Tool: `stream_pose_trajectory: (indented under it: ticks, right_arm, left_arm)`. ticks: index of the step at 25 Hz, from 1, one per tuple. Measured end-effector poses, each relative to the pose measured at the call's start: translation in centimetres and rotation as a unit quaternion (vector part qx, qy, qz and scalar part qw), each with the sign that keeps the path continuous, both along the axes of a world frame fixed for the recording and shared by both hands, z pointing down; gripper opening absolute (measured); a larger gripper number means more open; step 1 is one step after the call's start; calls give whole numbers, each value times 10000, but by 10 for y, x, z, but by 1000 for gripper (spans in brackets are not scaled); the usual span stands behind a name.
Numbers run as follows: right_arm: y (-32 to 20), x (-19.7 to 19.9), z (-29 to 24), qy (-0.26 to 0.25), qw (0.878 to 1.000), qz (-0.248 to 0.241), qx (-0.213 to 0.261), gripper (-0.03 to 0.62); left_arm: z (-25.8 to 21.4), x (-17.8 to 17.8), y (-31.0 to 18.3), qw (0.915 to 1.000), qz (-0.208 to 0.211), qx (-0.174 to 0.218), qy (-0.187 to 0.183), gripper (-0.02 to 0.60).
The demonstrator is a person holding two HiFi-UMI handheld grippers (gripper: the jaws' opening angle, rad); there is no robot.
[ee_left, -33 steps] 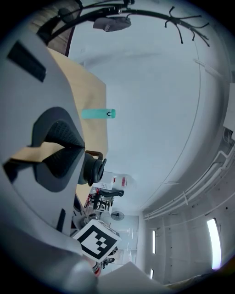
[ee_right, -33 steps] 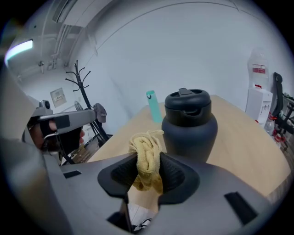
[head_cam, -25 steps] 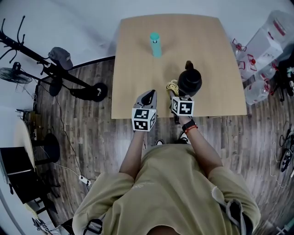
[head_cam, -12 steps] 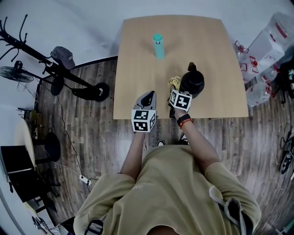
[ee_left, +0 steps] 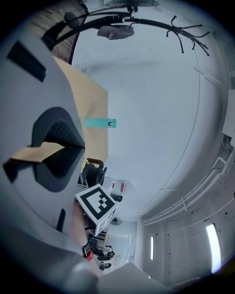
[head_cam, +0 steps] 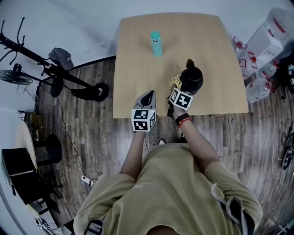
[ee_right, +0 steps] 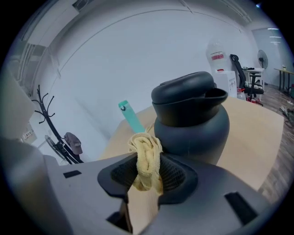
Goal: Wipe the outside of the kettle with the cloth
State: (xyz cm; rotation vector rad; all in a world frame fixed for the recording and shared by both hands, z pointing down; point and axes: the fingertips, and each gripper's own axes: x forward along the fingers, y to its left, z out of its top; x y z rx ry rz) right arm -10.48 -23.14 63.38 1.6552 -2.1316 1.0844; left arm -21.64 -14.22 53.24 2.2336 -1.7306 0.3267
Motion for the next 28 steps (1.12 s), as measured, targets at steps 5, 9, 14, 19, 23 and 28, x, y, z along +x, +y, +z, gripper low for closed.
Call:
stream_pose_trajectory:
  ticks: [5, 9, 14, 19, 23, 28]
  right_arm:
    - [8, 12, 4, -57, 10000, -6, -27, 141]
    - [13, 16, 5, -103, 9999, -84, -41, 143]
    - [19, 21, 2, -58, 9997, -220, -5, 141]
    - [26, 31, 2, 50, 9993, -367, 50, 141]
    - [32, 39, 5, 78, 9990, -432, 34, 141]
    - [37, 50, 4, 72, 9990, -451, 33, 143]
  left_arm:
    - [2, 7, 2, 10000, 64, -11, -20, 23]
    - [7, 12, 3, 9999, 123, -54, -37, 23]
    - [6, 21, 3, 9997, 195, -47, -128, 23]
    - [7, 33, 5, 9995, 260, -74, -157, 23]
    - [8, 43, 7, 9994, 307, -76, -143, 23]
    - [10, 58, 8, 9991, 389, -96, -117, 23]
